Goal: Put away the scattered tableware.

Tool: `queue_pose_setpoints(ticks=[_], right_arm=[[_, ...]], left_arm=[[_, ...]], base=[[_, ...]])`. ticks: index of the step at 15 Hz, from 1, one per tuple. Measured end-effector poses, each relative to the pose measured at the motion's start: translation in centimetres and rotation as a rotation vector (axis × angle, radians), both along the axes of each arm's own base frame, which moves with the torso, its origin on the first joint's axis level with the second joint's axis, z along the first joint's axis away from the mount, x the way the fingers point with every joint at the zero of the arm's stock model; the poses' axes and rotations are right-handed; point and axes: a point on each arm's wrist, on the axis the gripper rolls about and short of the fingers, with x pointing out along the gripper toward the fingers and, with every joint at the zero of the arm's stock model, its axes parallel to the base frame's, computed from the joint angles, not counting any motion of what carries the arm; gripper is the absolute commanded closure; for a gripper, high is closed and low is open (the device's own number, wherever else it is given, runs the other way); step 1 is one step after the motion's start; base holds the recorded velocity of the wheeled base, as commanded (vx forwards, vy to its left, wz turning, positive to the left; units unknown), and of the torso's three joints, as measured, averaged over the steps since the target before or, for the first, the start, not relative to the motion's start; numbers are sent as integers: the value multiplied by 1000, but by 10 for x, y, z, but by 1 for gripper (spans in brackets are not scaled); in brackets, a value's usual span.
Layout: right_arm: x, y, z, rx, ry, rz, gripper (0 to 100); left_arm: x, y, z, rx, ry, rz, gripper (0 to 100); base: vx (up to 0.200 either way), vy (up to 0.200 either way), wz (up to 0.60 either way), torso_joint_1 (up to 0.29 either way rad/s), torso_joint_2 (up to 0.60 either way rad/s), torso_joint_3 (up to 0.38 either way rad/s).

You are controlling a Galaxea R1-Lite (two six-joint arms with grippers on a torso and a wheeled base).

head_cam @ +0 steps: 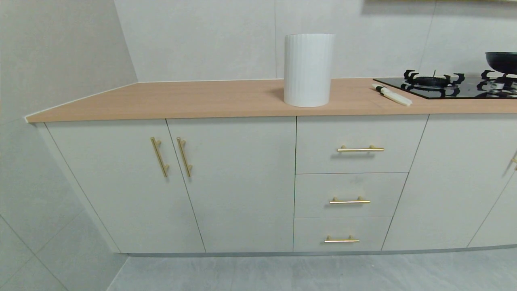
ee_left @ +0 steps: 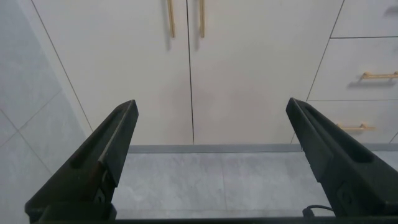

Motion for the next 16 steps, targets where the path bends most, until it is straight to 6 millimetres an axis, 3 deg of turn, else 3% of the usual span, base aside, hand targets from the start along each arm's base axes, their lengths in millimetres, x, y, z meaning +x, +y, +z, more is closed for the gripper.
queue_pose_setpoints(ticks=[3, 8, 16], right_arm=[[-15, 2, -23, -2, -27, 19, 0], [-1, 8, -56, -7, -87, 258, 0], [1, 10, -68, 31, -23, 343, 0]], left_arm=[[0, 0, 0, 0, 0, 0, 0], [0, 0, 0, 0, 0, 0, 0], [0, 0, 0, 0, 0, 0, 0]], base=[[0, 0, 0, 0, 0, 0], [0, 0, 0, 0, 0, 0], [0, 0, 0, 0, 0, 0]])
